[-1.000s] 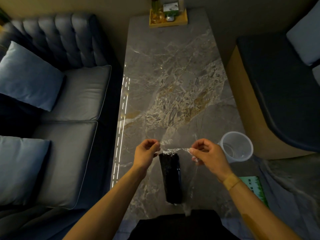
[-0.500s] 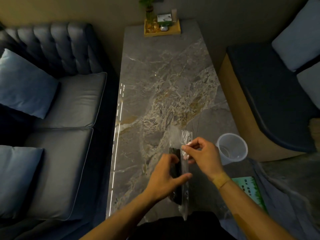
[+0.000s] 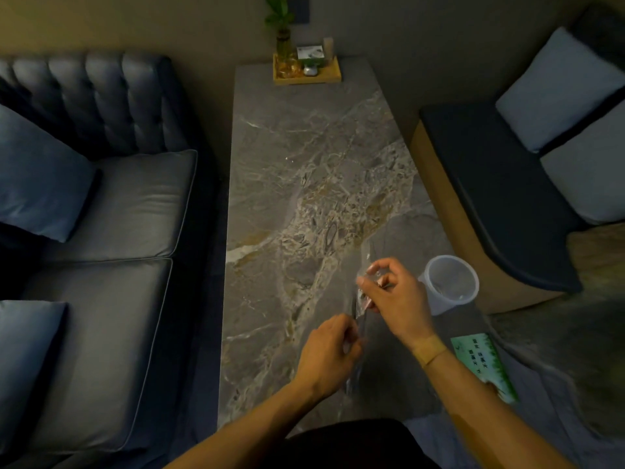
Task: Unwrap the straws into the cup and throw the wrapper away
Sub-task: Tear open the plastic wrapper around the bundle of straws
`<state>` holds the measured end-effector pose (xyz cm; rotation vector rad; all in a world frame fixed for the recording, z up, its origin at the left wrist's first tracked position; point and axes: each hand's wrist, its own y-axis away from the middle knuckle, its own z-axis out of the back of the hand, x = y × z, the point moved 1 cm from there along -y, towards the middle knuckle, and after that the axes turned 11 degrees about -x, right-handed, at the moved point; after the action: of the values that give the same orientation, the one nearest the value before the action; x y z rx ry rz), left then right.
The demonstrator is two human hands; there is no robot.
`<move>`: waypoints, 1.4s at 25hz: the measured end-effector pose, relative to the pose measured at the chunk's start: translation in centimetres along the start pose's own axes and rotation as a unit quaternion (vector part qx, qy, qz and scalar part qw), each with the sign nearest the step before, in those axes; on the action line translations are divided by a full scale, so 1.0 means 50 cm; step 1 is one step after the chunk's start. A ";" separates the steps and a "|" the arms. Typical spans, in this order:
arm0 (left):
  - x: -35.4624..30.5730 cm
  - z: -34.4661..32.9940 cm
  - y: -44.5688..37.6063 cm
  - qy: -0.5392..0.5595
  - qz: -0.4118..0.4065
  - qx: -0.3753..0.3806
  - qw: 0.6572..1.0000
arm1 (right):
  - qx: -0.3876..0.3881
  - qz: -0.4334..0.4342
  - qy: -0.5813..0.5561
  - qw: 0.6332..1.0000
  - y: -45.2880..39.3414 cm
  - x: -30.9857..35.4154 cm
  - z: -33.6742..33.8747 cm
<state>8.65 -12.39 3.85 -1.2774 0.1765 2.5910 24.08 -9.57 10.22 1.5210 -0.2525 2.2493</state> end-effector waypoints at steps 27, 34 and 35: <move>0.216 0.154 0.031 -0.110 -0.019 0.002 0.994 | -0.107 0.168 0.205 0.958 -0.002 0.048 0.073; 0.200 0.142 0.001 -0.044 0.028 -0.035 0.998 | -0.031 0.113 0.129 0.985 -0.052 -0.007 0.156; 0.193 0.140 -0.003 -0.008 0.045 -0.049 0.998 | -0.025 0.099 0.105 0.989 -0.060 -0.012 0.169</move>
<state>-2.30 -9.16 0.45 -1.3094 0.1075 2.7155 32.68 -10.17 12.70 1.2702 -0.4101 2.5140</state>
